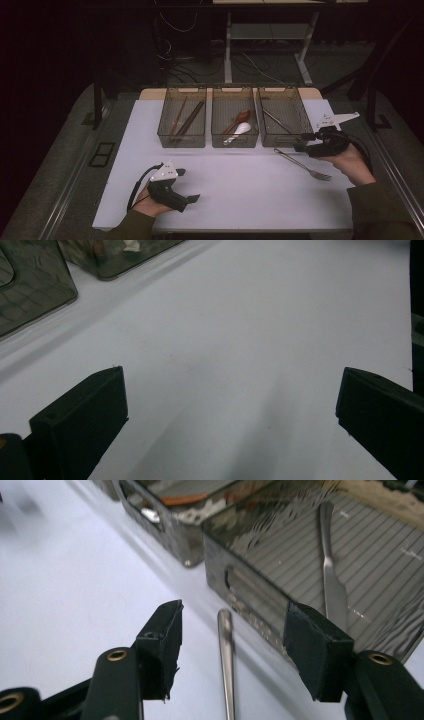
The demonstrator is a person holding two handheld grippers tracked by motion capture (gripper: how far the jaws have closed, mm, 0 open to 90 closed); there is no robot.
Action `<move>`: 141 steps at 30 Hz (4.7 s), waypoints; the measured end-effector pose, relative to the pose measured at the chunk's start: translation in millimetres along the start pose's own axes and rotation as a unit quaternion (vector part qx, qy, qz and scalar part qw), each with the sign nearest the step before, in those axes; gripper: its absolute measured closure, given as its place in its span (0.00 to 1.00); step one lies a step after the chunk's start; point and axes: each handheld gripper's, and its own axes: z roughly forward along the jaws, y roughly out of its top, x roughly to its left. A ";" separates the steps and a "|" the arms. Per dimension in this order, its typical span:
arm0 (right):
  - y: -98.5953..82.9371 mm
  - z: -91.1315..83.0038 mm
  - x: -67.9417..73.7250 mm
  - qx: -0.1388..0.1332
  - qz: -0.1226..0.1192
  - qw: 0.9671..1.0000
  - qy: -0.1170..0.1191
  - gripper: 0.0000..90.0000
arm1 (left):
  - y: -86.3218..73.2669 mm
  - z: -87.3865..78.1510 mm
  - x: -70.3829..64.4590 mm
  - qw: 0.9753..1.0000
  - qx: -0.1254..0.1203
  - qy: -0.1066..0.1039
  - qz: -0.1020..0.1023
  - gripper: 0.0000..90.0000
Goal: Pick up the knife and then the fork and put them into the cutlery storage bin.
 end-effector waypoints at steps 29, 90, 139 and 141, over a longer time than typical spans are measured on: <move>-19.3 26.9 -0.1 0.201 -0.048 0.978 -0.014 0.66 | -0.9 2.1 -1.0 1.000 0.006 -0.005 0.001 0.00; -14.6 49.3 -1.1 0.296 -0.077 0.952 0.005 0.94 | -1.0 3.0 -1.3 1.000 0.008 -0.009 0.001 0.00; 0.5 -1.7 -20.6 0.012 0.008 1.000 0.009 0.94 | -1.7 1.0 4.5 1.000 -0.007 0.011 -0.021 0.00; 2.1 -1.9 -22.2 0.005 0.011 1.000 0.003 0.94 | -1.7 1.1 4.5 1.000 -0.006 0.011 -0.021 0.00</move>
